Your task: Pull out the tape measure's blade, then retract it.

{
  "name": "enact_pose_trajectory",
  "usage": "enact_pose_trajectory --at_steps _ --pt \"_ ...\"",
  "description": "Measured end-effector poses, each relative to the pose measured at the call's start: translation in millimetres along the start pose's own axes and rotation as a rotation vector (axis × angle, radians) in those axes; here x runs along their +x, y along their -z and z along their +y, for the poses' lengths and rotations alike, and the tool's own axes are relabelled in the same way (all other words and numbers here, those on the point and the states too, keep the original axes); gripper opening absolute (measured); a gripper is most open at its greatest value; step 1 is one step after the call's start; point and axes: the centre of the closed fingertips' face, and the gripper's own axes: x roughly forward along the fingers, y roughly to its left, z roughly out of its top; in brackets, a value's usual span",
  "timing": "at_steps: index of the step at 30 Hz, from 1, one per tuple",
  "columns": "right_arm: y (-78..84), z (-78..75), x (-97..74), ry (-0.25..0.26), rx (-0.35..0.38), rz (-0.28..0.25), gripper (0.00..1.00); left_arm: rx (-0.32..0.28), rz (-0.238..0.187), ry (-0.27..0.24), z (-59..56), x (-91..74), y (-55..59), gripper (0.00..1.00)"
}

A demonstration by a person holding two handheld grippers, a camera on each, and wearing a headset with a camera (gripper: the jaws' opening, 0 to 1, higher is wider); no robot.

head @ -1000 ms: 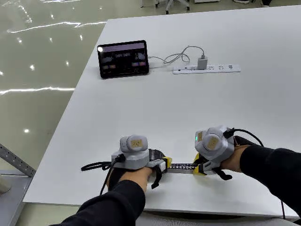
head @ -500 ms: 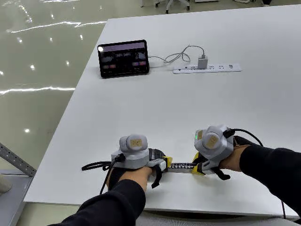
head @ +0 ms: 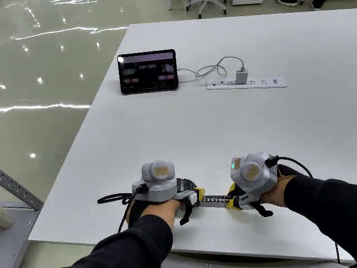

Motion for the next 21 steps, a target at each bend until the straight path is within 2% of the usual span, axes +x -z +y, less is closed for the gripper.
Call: enact_pose_trajectory --at_steps 8,12,15,16,21 --pt "-0.1 0.0 -0.9 0.002 -0.004 0.000 0.11 -0.003 -0.009 0.008 0.4 -1.0 -0.2 0.61" --pt "0.9 2.4 -1.9 0.001 -0.002 -0.018 0.11 0.003 -0.006 0.017 0.0 -0.8 0.1 0.61" --pt "-0.7 0.6 -1.5 0.011 -0.042 -0.036 0.11 0.008 -0.004 0.017 -0.1 -1.6 0.6 0.61" --pt "-1.6 -1.2 -2.0 0.021 -0.063 -0.041 0.12 -0.016 -0.003 0.018 0.5 -2.0 0.6 0.61" --pt "-1.3 0.9 -2.7 0.020 -0.046 -0.053 0.11 0.017 -0.002 0.011 -0.9 -0.6 1.2 0.61"
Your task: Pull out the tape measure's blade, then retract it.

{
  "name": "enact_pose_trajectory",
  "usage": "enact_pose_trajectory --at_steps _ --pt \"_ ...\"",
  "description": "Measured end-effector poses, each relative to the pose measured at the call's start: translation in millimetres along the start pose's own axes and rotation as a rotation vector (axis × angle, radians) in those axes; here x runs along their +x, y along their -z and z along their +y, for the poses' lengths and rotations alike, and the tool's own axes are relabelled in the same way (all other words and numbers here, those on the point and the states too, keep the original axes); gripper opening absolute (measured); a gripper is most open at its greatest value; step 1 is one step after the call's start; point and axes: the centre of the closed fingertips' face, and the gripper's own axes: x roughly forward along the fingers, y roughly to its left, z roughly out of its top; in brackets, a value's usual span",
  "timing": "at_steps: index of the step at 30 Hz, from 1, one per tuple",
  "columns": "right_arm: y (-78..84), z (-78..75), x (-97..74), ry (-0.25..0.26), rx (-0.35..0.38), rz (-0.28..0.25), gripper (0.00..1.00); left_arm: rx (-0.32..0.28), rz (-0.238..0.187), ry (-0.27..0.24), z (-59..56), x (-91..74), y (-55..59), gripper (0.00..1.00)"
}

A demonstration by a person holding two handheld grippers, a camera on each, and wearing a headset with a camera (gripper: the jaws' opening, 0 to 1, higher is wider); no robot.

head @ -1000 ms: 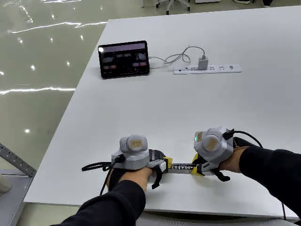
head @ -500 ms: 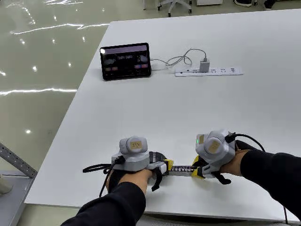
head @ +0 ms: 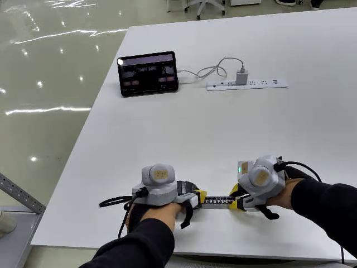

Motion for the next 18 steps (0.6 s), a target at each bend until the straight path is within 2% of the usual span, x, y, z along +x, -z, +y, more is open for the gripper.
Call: enact_pose_trajectory --at_steps 1,5,7,13,16,18 --pt "-0.3 0.8 0.5 -0.001 -0.012 -0.004 0.11 0.015 0.000 -0.002 -1.0 0.7 0.3 0.61" --pt "-0.3 1.7 0.3 -0.008 0.007 -0.016 0.10 0.013 -0.004 0.001 0.8 1.2 -0.5 0.62" --pt "0.0 2.3 0.8 -0.015 0.048 -0.017 0.10 0.017 -0.001 0.017 -0.1 0.9 -0.1 0.62" --pt "-0.6 2.6 1.6 -0.029 0.040 -0.007 0.10 0.043 -0.002 0.002 -1.3 1.8 0.0 0.63" --pt "-0.2 2.6 1.7 -0.031 0.045 -0.005 0.10 0.076 0.011 0.002 -2.5 0.3 1.1 0.63" --pt "-0.1 2.8 1.8 -0.032 0.043 -0.004 0.10 0.075 0.018 -0.005 -2.6 1.6 0.4 0.63"
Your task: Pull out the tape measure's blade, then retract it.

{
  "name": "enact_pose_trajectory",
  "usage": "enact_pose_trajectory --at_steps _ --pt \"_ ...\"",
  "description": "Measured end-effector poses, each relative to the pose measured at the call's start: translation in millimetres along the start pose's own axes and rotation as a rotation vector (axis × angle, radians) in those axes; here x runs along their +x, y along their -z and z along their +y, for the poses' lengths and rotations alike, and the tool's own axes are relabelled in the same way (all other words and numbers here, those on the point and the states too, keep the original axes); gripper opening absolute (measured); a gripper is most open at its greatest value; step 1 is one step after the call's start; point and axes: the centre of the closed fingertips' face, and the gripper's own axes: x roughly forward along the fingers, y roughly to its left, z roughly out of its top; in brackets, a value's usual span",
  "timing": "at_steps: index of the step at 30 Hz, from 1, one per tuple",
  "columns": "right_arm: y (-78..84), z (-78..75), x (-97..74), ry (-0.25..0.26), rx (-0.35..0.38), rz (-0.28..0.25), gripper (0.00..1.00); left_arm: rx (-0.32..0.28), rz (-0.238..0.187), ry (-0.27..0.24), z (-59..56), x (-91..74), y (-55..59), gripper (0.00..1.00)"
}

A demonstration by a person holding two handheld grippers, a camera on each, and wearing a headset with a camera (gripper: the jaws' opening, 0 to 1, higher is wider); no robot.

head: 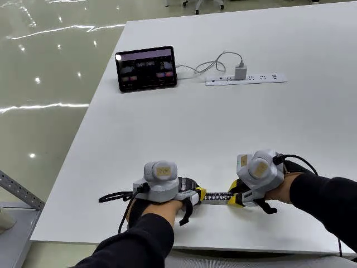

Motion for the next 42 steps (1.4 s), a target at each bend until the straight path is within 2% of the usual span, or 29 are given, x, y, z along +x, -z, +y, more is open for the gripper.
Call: enact_pose_trajectory --at_steps 4,8,19,23,42 --pt "0.4 -0.5 0.4 -0.001 0.010 -0.001 0.10 0.015 -0.002 -0.012 0.8 0.7 -0.1 0.63" --pt "0.5 -0.8 0.6 -0.001 0.014 -0.001 0.10 0.045 0.021 -0.033 1.1 2.1 1.5 0.63" --pt "-1.1 -1.3 0.9 -0.009 0.036 -0.018 0.10 -0.007 0.013 -0.003 2.6 -0.6 2.5 0.61" --pt "-2.6 -1.5 1.8 -0.003 0.012 -0.014 0.10 -0.022 0.005 -0.003 3.7 -0.9 1.6 0.62" --pt "-9.6 -2.1 7.3 -0.007 -0.002 -0.024 0.10 -0.013 0.005 -0.003 2.5 -0.6 1.5 0.62"
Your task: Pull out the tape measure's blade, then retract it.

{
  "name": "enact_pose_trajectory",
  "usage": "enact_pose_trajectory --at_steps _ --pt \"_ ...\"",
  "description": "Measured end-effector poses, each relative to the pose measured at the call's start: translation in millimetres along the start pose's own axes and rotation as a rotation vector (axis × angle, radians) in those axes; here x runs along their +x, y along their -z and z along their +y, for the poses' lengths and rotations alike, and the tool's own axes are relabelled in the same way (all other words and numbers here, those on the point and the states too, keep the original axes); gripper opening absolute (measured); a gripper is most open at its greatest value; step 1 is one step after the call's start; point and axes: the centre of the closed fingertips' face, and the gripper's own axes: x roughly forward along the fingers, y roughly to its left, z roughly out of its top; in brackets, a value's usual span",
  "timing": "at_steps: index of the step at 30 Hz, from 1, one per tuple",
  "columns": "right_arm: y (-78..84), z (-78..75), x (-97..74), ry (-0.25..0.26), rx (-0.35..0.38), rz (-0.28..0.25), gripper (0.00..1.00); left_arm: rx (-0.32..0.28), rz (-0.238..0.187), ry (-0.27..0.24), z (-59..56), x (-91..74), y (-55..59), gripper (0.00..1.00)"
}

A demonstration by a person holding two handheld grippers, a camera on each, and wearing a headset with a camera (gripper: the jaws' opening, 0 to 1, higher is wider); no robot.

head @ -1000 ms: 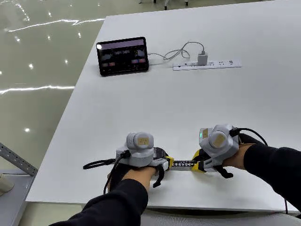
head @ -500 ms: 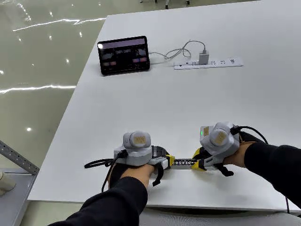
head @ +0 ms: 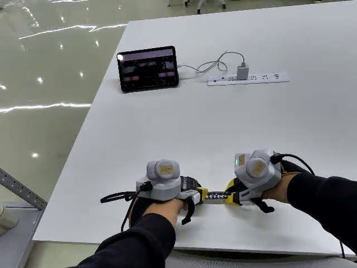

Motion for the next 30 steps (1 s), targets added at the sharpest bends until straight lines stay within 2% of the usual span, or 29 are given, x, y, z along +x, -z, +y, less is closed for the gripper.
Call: enact_pose_trajectory --at_steps 16,21,30 --pt "-4.9 1.6 4.0 -0.021 -0.005 -0.001 0.10 -0.005 -0.003 0.011 0.2 -0.1 -0.2 0.62" --pt "-7.9 0.5 6.1 -0.013 0.008 -0.007 0.10 -0.028 -0.006 0.020 1.4 -0.5 -1.1 0.62" --pt "-13.2 1.1 10.8 -0.010 0.013 -0.018 0.10 -0.026 -0.004 0.025 1.0 -0.2 -0.6 0.62"
